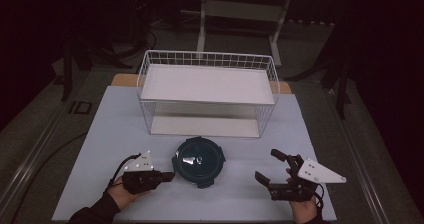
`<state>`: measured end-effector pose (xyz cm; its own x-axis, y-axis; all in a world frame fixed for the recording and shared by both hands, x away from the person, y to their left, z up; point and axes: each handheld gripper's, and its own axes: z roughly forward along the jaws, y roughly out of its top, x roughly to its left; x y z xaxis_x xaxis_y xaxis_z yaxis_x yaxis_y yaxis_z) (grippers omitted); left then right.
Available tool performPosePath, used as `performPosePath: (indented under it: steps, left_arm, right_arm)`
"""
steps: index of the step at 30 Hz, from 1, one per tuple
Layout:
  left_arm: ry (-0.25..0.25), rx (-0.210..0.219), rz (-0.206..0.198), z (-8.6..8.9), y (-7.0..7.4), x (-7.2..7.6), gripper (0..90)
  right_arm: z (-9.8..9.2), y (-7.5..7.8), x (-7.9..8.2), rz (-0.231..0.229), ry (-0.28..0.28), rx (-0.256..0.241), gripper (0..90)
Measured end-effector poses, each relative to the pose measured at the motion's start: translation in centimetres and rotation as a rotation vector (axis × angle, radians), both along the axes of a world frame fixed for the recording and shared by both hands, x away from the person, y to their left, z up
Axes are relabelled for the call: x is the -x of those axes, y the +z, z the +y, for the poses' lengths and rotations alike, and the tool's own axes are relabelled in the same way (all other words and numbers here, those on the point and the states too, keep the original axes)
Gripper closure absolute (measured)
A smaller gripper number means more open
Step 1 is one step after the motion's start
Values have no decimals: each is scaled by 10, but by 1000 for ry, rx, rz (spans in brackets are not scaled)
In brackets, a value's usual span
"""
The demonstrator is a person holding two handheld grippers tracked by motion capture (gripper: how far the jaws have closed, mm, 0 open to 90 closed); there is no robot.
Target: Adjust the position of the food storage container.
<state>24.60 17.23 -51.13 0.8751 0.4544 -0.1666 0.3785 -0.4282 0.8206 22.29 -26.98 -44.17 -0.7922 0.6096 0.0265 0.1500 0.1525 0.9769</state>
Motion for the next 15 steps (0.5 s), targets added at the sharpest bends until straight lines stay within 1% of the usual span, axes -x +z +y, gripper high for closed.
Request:
performPosePath:
  steps: [2,4,6,9,11,15]
  left_arm:
    - [-10,-4,7,-2,0,-2,898]
    - [-9,-14,-2,-3,0,-1,899]
    - [6,-7,3,-2,-1,-2,900]
    - [34,-13,1,0,0,-5,900]
    - [38,-12,7,2,0,-8,900]
    - [63,-25,-1,2,1,-11,900]
  right_arm:
    - [0,-1,-1,2,1,-1,123]
    - [0,-1,-1,5,0,3,124]
    - [0,-1,-2,7,-2,1,124]
    - [0,-1,-2,11,-1,0,124]
    - [1,-1,-1,10,0,-2,124]
    - [1,0,-1,9,4,-3,124]
